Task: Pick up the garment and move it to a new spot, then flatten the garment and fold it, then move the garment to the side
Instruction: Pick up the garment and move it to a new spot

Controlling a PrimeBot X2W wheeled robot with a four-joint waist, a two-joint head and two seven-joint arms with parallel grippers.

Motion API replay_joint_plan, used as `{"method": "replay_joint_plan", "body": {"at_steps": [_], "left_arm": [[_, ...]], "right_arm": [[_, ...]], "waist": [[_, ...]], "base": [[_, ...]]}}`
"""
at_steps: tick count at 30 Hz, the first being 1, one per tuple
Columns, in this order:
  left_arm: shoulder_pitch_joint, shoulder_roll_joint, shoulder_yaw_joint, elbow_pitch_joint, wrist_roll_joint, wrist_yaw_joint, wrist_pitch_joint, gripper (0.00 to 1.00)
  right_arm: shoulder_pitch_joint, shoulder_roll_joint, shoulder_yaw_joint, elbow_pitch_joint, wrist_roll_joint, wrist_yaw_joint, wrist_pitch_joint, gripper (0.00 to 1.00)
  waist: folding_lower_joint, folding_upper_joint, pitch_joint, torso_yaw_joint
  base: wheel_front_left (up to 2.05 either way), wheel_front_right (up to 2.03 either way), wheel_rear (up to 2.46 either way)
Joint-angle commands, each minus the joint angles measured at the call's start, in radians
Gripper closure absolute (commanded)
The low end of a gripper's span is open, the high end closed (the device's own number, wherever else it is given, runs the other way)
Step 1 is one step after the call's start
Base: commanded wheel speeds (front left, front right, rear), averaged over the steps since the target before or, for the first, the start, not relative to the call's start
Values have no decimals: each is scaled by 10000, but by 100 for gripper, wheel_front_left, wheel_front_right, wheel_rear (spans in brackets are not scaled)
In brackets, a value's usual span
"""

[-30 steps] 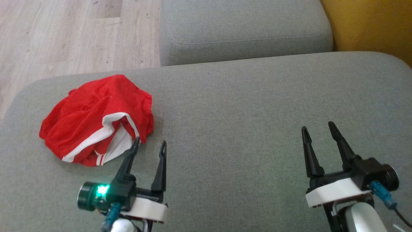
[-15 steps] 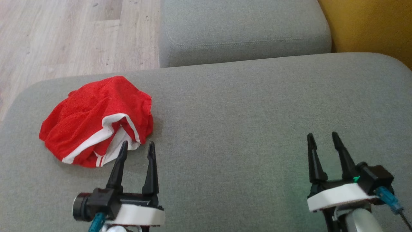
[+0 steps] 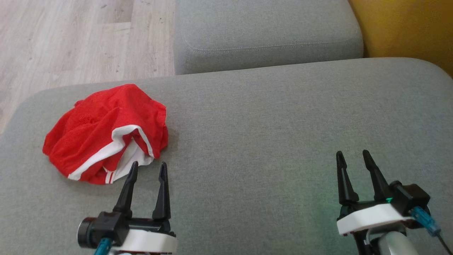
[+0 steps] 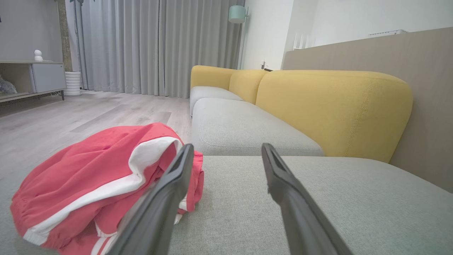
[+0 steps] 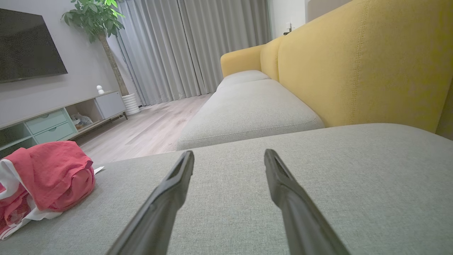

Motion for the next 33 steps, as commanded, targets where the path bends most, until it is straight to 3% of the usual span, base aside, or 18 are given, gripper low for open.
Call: {"method": "replay_joint_plan", "body": {"at_steps": [1,10,25,33], "left_arm": [[-340,-72,404,-223,94,-64,-95,0],[-389,-109,567,26,272,-210,-95,0],[-49,-116,1165,3,573,-280,-95,0],[129,-117,1367,-37,673,-442,-95,0]], "right_arm": [[-407,-96,220,-389,-49,-7,-118,0],[-148,-96,355,-578,42,-7,-118,0],[127,-96,1514,-827,383,-7,-118,0],[177,-96,1862,-840,484,-7,-118,0]], "waist": [[0,-1,-15,84],[0,-1,-132,1025],[0,-1,-485,2770],[0,-1,-620,3203]], "base": [[0,0,0],[0,0,0],[0,0,0],[0,0,0]]}}
